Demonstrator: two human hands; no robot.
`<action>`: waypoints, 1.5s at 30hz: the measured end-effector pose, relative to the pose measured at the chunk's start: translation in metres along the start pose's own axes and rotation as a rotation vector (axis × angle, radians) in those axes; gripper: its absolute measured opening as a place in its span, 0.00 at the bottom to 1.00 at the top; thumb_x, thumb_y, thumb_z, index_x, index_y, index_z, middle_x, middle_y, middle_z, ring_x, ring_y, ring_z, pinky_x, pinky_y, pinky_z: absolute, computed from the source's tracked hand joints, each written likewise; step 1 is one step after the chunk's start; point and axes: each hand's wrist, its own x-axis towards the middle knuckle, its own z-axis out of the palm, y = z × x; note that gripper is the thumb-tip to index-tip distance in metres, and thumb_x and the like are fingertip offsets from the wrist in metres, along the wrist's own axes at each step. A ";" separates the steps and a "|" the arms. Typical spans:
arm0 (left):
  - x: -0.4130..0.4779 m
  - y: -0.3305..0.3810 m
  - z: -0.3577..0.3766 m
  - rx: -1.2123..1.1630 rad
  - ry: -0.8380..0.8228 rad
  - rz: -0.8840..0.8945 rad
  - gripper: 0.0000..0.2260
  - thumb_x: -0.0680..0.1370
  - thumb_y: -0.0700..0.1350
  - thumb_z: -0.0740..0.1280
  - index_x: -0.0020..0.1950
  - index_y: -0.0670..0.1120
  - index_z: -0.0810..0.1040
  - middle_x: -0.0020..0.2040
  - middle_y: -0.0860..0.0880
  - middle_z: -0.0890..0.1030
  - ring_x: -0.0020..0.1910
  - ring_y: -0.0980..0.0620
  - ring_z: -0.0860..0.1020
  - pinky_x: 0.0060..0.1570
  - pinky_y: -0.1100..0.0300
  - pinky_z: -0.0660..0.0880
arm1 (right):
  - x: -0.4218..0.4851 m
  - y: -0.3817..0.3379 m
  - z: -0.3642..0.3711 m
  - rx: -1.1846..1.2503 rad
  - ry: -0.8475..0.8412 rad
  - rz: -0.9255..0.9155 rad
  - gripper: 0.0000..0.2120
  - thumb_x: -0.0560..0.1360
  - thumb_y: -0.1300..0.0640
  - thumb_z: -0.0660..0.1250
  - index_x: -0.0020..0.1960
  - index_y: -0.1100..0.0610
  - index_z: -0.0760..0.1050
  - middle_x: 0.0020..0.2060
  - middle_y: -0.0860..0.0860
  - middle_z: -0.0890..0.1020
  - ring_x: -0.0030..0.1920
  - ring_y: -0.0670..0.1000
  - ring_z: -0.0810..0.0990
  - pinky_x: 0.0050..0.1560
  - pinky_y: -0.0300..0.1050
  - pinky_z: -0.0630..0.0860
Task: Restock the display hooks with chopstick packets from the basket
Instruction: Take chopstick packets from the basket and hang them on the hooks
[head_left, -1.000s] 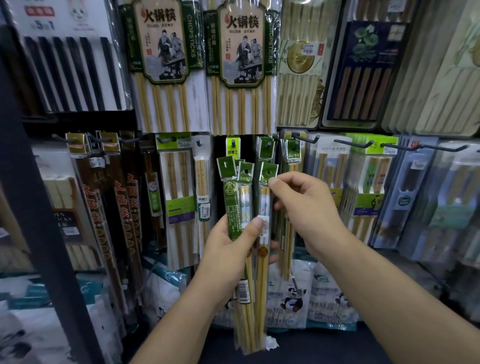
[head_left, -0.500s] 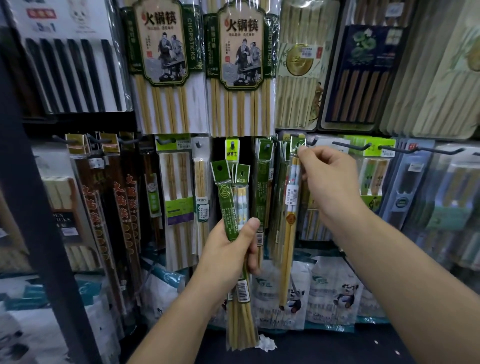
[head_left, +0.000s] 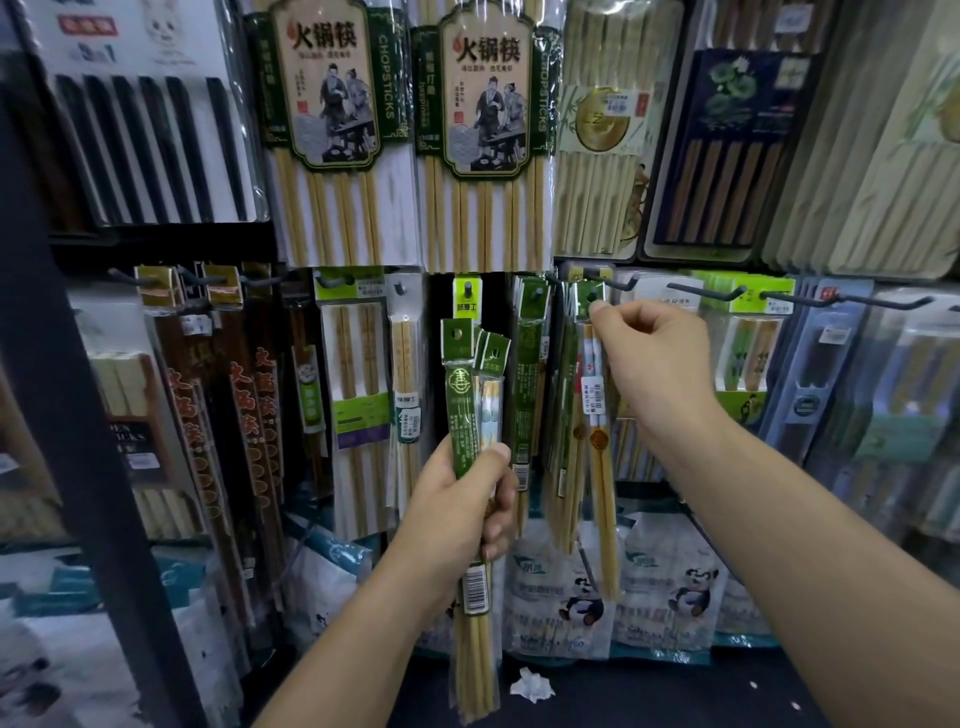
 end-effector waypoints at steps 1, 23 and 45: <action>0.000 0.000 -0.001 -0.002 -0.007 0.001 0.09 0.84 0.45 0.63 0.45 0.46 0.70 0.33 0.50 0.74 0.24 0.54 0.66 0.23 0.60 0.65 | 0.000 0.001 -0.001 -0.006 0.004 -0.002 0.16 0.79 0.52 0.70 0.38 0.62 0.79 0.24 0.45 0.70 0.26 0.44 0.67 0.31 0.32 0.71; -0.002 0.003 0.006 -0.134 0.030 0.031 0.11 0.77 0.57 0.68 0.45 0.50 0.83 0.45 0.40 0.86 0.43 0.39 0.86 0.40 0.46 0.84 | -0.048 -0.011 0.008 0.189 -0.231 0.112 0.11 0.80 0.54 0.70 0.38 0.51 0.81 0.33 0.50 0.78 0.32 0.46 0.76 0.29 0.36 0.70; 0.006 -0.003 -0.006 -0.088 0.032 -0.005 0.27 0.77 0.57 0.71 0.67 0.42 0.68 0.37 0.50 0.74 0.25 0.55 0.64 0.22 0.64 0.63 | -0.001 -0.008 0.002 0.067 -0.017 0.036 0.14 0.78 0.58 0.66 0.42 0.70 0.74 0.32 0.55 0.70 0.32 0.48 0.66 0.31 0.27 0.71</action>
